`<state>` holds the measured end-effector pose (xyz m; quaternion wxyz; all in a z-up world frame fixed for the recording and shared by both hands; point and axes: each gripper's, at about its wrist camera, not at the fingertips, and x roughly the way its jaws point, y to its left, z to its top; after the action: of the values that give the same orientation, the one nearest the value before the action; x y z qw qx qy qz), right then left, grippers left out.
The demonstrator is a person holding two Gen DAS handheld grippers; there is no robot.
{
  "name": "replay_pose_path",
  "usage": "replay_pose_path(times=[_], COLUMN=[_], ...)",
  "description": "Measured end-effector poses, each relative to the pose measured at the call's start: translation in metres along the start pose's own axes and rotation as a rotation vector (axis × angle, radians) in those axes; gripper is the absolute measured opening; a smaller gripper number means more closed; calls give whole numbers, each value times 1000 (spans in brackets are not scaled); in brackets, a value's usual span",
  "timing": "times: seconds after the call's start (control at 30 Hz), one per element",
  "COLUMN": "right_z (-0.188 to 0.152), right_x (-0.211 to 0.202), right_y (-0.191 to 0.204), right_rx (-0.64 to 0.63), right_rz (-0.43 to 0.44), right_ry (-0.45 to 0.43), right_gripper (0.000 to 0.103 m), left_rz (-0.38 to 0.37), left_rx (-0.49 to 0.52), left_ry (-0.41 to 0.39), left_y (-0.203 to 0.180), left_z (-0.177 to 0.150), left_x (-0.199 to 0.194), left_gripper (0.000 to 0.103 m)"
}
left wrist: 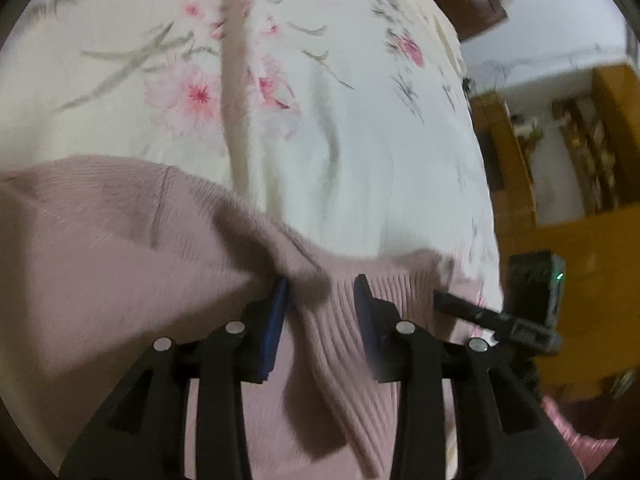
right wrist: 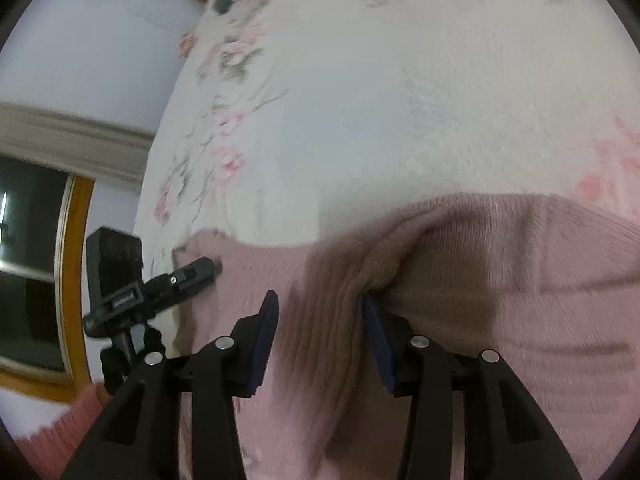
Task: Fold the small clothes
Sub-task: 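Lift the collar with both grippers and fold it toward the hem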
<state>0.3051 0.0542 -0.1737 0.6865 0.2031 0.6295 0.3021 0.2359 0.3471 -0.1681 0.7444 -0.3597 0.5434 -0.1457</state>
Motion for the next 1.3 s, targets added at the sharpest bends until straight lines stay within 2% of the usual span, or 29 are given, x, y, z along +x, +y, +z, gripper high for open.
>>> replay_pose_path(times=[0.03, 0.1, 0.2, 0.27, 0.37, 0.43, 0.47, 0.57, 0.67, 0.77, 0.8, 0.83, 0.87, 0.97, 1.1, 1.2, 1.3], right_z=[4, 6, 5, 1, -6, -16, -22, -44, -65, -76, -77, -77, -77, -79, -88, -93, -94], right_x=[3, 2, 0, 1, -7, -17, -22, -25, -17, -15, -16, -17, -20, -29, -24, -22, -19], right_y=[-3, -9, -18, -15, -4, 2, 4, 6, -3, -7, -7, -7, -5, 0, -8, -18, -16], right_rx=[11, 13, 22, -4, -35, -33, -33, -22, 43, 59, 66, 77, 82, 66, 30, 43, 22], right_rz=[3, 4, 0, -20, -30, -4, 3, 5, 33, 58, 77, 104, 133, 149, 13, 24, 4], right_ry=[-2, -16, -28, -30, -32, -32, -26, 25, 103, 113, 114, 110, 99, 88, 121, 114, 98], right_gripper=[28, 16, 13, 14, 21, 36, 38, 39, 39, 28, 15, 12, 12, 11, 10, 10, 10], left_rz=[15, 39, 47, 32, 39, 39, 54, 74, 71, 79, 76, 62, 66, 168, 176, 162, 172], left_rx=[9, 44, 53, 39, 49, 50, 56, 70, 48, 50, 51, 42, 39, 100, 107, 91, 120], left_ry=[-1, -12, -2, 2, 5, 21, 32, 85, 139, 133, 136, 148, 152, 172, 183, 171, 146], left_y=[0, -1, 5, 9, 3, -3, -6, -16, -17, -21, -22, -23, -24, -29, -24, -19, -21], left_z=[2, 8, 11, 9, -2, -17, -25, -54, -76, -81, -80, -77, -76, -72, -71, -72, -74], left_x=[3, 5, 8, 6, -5, -13, -17, -20, -12, -5, -3, -1, 0, 3, 4, 6, 8], left_gripper=[22, 16, 15, 15, 20, 33, 40, 48, 48, 41, 32, 10, 9, 8, 8, 9, 12])
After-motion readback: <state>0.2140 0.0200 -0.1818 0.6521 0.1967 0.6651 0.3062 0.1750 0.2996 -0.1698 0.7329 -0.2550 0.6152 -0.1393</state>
